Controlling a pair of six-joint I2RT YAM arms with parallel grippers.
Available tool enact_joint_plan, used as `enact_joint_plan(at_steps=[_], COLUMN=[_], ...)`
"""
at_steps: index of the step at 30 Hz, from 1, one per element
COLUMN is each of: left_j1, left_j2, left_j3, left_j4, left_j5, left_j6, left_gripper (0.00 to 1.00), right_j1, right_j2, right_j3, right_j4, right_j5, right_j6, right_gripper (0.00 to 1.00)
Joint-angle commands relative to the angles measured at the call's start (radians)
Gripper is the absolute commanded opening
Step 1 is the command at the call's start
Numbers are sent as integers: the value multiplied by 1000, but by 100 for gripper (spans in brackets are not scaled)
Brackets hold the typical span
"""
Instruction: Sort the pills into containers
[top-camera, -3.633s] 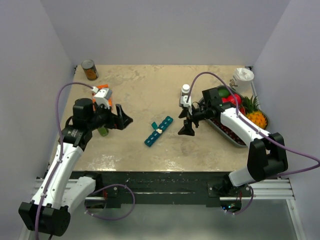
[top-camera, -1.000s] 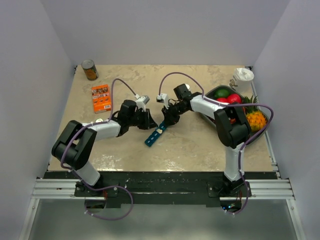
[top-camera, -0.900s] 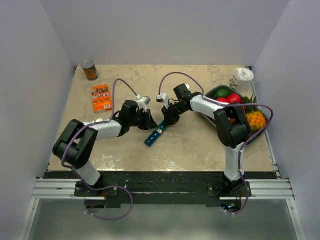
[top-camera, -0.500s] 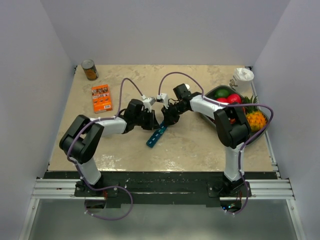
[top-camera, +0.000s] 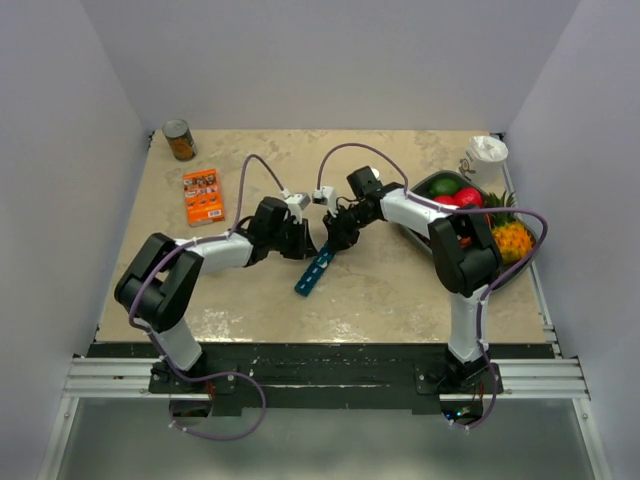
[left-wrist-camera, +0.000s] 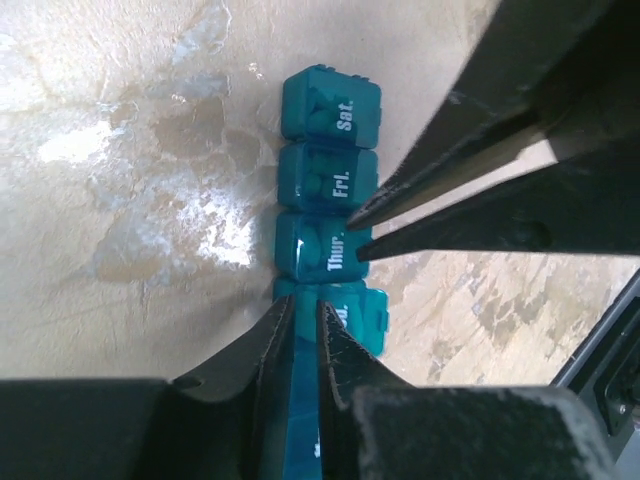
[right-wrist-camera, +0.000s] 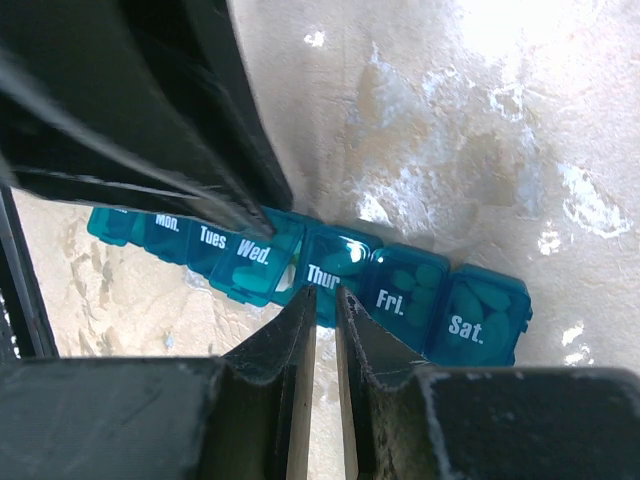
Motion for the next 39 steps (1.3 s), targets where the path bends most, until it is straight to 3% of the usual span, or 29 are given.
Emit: enact_joint_plan(at_steps=[1, 4, 12, 22, 39], left_j1=[-8, -8, -8, -22, -100], left_j2=[-131, -203, -384, -484, -396], left_j3=[-2, -7, -163, -293, -312], left_j4=[17, 0, -59, -105, -8], left_j5=[-39, -58, -54, -114, -155], left_j6=[16, 41, 90, 79, 151], left_gripper=[20, 25, 59, 64, 64], right_j1=[6, 5, 9, 68, 71], right_j2=[-64, -75, -113, -58, 5], right_j3=[45, 46, 55, 58, 35], right_j4=[-28, -39, -71, -87, -142], right_j5=[-62, -80, -123, -120, -21], right_j6=[-42, -57, -91, -91, -126], right_gripper=[18, 18, 18, 18, 15])
